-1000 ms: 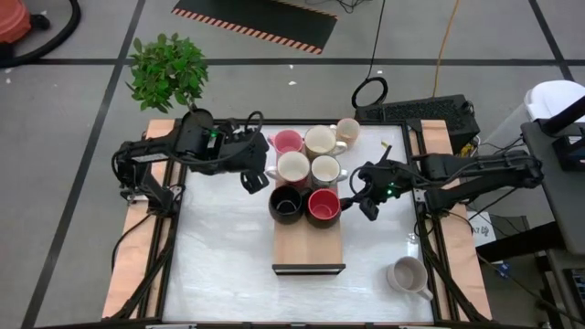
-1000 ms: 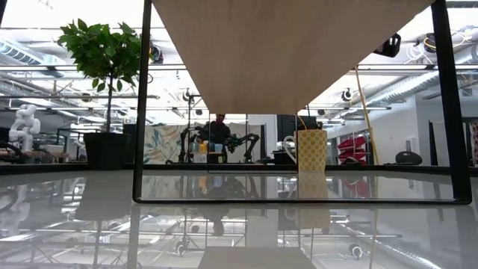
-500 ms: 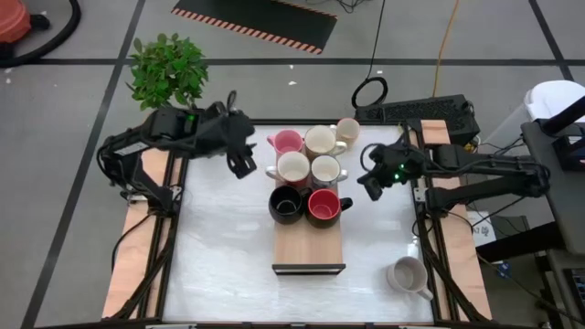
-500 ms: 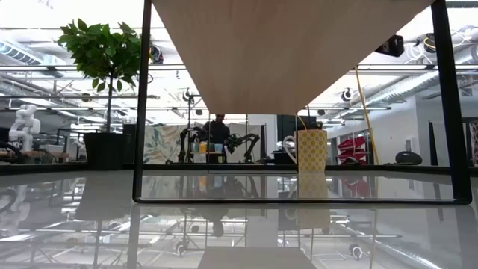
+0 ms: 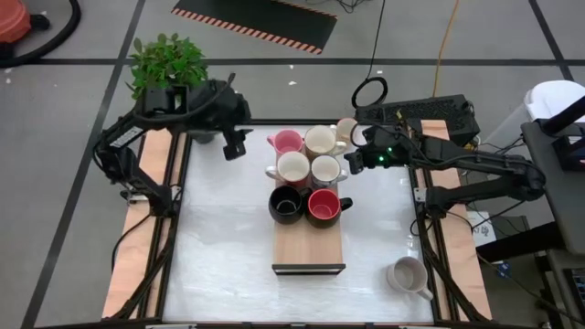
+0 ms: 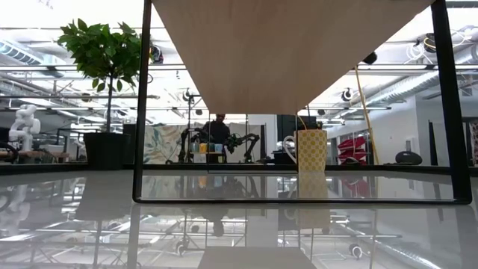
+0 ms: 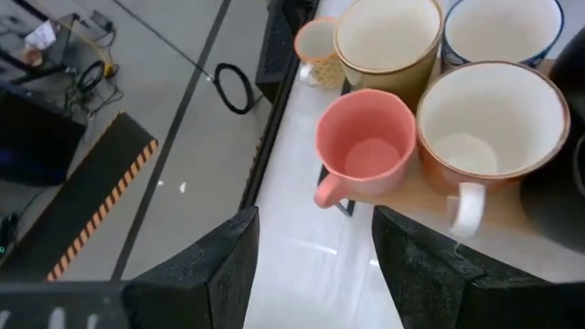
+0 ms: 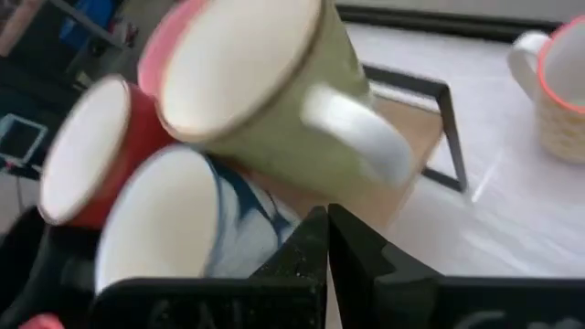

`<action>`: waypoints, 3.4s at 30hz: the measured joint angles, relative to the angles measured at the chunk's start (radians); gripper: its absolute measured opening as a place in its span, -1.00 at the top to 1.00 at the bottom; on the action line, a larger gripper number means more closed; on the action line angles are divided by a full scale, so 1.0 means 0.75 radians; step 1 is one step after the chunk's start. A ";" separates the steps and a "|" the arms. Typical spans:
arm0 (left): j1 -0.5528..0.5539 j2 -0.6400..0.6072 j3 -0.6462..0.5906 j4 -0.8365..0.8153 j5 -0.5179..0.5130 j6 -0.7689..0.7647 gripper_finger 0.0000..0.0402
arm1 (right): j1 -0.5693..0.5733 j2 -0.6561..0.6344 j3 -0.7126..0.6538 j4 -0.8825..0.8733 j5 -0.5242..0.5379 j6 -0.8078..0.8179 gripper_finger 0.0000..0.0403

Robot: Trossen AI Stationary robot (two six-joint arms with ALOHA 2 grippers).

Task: Place coffee mugs
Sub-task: Put the black mug on the shelf, then put the yellow mug on the shelf

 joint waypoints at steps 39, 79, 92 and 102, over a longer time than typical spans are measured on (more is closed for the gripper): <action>-0.129 -0.009 -0.303 0.026 -0.158 -0.726 -0.09 | -0.442 0.231 0.215 -0.209 -0.415 -1.304 1.00; -0.488 -0.010 -0.534 0.154 -0.238 -1.365 -0.09 | -0.749 0.598 0.081 -0.040 -0.427 -2.150 0.41; -0.486 -0.010 -0.534 0.156 -0.194 -1.300 -0.09 | -0.758 0.720 0.081 0.019 -0.296 -2.138 0.64; -0.518 -0.010 -0.534 0.158 -0.120 -1.307 -0.09 | -0.760 0.598 0.080 -0.039 -0.067 -2.046 0.95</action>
